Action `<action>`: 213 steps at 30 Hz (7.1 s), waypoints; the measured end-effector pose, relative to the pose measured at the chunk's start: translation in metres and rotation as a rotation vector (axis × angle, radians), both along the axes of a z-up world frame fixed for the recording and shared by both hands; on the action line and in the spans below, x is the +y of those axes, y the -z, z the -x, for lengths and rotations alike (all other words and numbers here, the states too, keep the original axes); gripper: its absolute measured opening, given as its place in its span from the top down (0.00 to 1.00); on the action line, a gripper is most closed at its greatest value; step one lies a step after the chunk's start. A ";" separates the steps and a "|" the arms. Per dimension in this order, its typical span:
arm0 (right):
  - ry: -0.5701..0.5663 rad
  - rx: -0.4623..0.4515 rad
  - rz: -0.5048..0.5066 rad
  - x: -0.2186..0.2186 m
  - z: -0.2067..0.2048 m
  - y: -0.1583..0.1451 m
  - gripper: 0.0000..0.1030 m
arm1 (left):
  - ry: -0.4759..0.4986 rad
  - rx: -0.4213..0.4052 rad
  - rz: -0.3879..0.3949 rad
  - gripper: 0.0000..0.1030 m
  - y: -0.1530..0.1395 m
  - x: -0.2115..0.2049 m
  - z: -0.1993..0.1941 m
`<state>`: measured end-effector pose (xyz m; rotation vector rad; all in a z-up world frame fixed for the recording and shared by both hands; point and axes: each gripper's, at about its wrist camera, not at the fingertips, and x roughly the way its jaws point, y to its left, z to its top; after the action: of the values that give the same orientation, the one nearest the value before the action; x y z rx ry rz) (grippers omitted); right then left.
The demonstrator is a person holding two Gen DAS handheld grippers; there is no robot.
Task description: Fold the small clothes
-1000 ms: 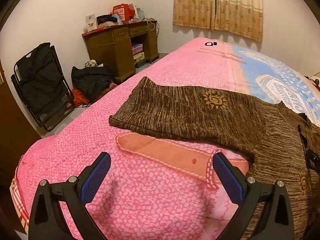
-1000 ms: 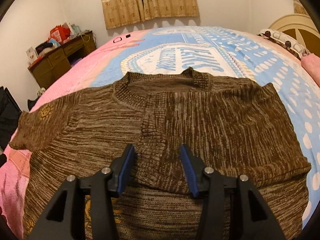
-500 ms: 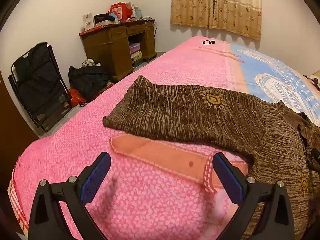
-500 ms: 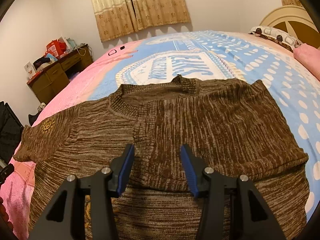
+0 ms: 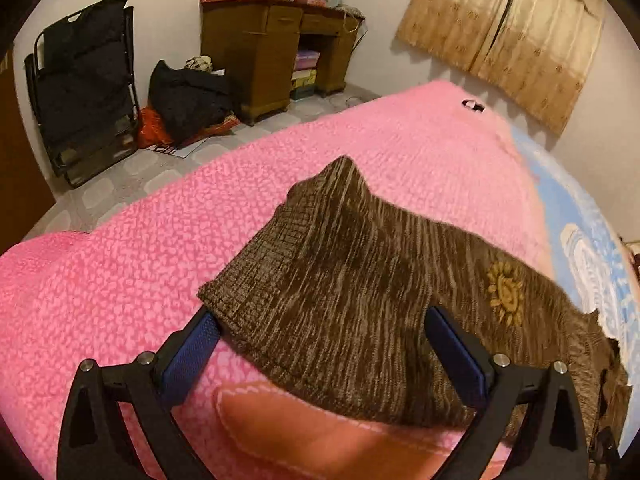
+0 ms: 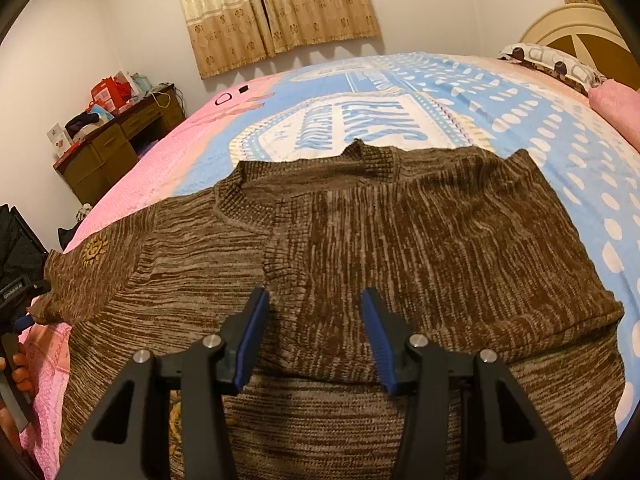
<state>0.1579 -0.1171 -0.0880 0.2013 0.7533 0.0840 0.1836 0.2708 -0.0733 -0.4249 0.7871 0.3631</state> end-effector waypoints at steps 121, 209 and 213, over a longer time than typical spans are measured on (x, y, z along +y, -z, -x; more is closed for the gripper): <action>-0.159 0.044 0.031 -0.002 0.004 -0.020 0.64 | 0.339 -0.014 -0.252 0.54 -0.041 -0.161 0.059; 0.021 0.110 -0.524 -0.173 0.113 -0.005 0.32 | 0.687 0.069 0.167 0.94 -0.044 -0.123 0.062; 0.003 0.028 -0.538 -0.177 0.132 -0.022 0.31 | 0.685 -0.009 0.084 0.94 -0.060 -0.110 0.074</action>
<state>0.0262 -0.2940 -0.0657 0.7165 0.7462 0.2816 0.1094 0.1609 -0.0135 -0.2126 0.8904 -0.3111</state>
